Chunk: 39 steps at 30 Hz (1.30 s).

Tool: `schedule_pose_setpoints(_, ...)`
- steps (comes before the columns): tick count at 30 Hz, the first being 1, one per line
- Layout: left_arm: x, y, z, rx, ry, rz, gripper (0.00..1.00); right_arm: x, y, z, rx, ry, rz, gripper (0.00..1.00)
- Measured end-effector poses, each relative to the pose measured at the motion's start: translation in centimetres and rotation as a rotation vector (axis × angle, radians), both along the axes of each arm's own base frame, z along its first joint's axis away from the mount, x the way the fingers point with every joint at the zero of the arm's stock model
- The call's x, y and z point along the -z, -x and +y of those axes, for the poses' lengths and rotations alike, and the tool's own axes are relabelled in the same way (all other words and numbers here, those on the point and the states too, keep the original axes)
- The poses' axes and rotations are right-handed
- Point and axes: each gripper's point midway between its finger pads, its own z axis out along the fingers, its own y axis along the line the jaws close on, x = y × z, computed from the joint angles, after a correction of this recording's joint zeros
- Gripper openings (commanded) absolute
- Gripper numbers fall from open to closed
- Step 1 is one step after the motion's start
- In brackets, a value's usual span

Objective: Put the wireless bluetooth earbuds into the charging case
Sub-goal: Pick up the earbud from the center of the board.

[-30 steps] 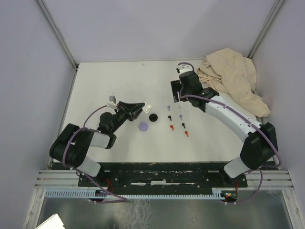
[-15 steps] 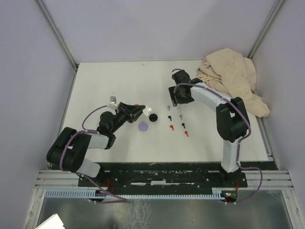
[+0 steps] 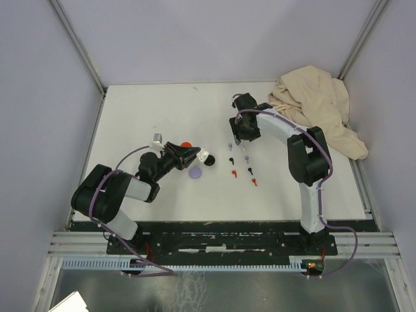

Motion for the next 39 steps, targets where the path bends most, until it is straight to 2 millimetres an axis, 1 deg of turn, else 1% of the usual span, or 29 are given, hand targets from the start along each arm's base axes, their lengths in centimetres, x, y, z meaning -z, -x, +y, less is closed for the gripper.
schedule_pose_setpoints(7, 0.3, -0.1, -0.3, 0.012, 0.003, -0.006, 0.03, 1.5, 0.3, -0.6, -0.001, 0.004, 0.054, 0.61)
schedule_pose_setpoints(14, -0.3, -0.2, -0.4, 0.018, 0.011, -0.026, 0.03, 1.6, 0.3, -0.5, -0.011, -0.004, 0.065, 0.57)
schedule_pose_setpoints(21, -0.1, -0.3, -0.4, 0.018, 0.011, -0.026, 0.03, 2.9, 0.3, -0.3, -0.018, -0.002, 0.092, 0.53)
schedule_pose_setpoints(23, -0.2, -0.3, -0.4, 0.018, 0.012, -0.030, 0.03, 2.8, 0.2, -0.3, -0.019, -0.005, 0.091, 0.51)
schedule_pose_setpoints(33, 0.5, -0.4, -0.4, 0.018, 0.008, -0.017, 0.03, 2.9, 0.2, -0.3, -0.018, -0.009, 0.099, 0.38)
schedule_pose_setpoints(36, 0.4, -0.4, -0.4, 0.019, 0.010, -0.024, 0.03, 2.9, 0.3, -0.4, -0.017, -0.008, 0.102, 0.32)
schedule_pose_setpoints(39, 0.3, -0.4, -0.4, 0.019, 0.011, -0.026, 0.03, 2.9, 0.3, -0.4, -0.017, -0.008, 0.102, 0.22)
